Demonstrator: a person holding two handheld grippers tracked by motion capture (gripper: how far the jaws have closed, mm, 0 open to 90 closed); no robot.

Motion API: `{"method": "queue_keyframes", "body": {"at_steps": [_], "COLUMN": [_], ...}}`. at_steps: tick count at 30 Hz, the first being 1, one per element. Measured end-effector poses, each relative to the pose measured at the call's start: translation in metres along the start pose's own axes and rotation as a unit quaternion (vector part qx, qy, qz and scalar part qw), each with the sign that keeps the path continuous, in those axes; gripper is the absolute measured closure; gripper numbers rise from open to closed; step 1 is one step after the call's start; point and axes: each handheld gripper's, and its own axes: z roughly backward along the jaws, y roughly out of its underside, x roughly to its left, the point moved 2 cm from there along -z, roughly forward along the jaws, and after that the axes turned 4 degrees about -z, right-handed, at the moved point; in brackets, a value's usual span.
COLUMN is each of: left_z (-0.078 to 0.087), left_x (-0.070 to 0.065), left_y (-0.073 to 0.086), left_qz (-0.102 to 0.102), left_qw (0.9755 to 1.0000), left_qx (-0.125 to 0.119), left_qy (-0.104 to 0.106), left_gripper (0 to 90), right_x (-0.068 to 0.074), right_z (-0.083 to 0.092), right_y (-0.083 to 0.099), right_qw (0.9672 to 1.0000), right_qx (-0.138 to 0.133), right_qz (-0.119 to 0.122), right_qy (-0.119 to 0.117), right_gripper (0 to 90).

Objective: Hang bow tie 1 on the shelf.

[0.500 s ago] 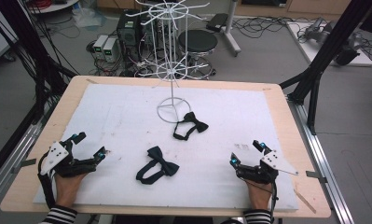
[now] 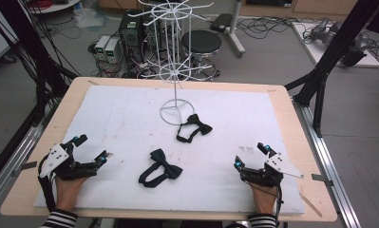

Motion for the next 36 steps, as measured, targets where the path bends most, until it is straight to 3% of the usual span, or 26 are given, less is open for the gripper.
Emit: {"method": "queue_keyframes", "body": {"at_steps": [12,16,18,21,25,30,31,36], "left_z": [-0.001,-0.003,-0.005,-0.007,-0.012,-0.022,-0.022,-0.035], "left_x": [0.001,0.000,-0.001,-0.002,-0.004,-0.009,-0.009,-0.018], "left_y": [-0.001,-0.001,-0.004,-0.008,-0.020,-0.040,-0.040,-0.053], "left_qz": [0.002,0.008,0.000,-0.004,-0.008,-0.029,-0.029,-0.047], "left_qw": [0.9999,0.9995,0.9985,0.9974,0.9950,0.9887,0.9887,0.9799], "left_qx": [0.009,0.015,0.034,0.041,0.054,0.074,0.074,0.097], "left_qy": [0.012,0.026,0.044,0.058,0.083,0.127,0.127,0.168], "left_gripper": [1.7,1.7,1.7,1.7,1.7,1.7,1.7,1.7], "right_x": [0.000,0.000,0.000,0.000,0.000,0.000,0.000,0.000], "right_z": [0.000,0.000,0.000,0.000,0.000,0.000,0.000,0.000], "right_y": [0.000,0.000,0.000,0.000,0.000,0.000,0.000,0.000], "right_qw": [1.0000,1.0000,1.0000,1.0000,1.0000,1.0000,1.0000,1.0000], "right_qx": [0.000,0.000,0.000,0.000,0.000,-0.001,0.000,-0.001], "right_qz": [0.000,0.000,0.000,0.000,0.001,-0.002,-0.001,-0.001], "right_qy": [-0.001,-0.001,-0.001,-0.001,-0.001,-0.002,-0.002,-0.003], "right_gripper": [1.1,1.1,1.1,1.1,1.1,1.1,1.1,1.1]}}
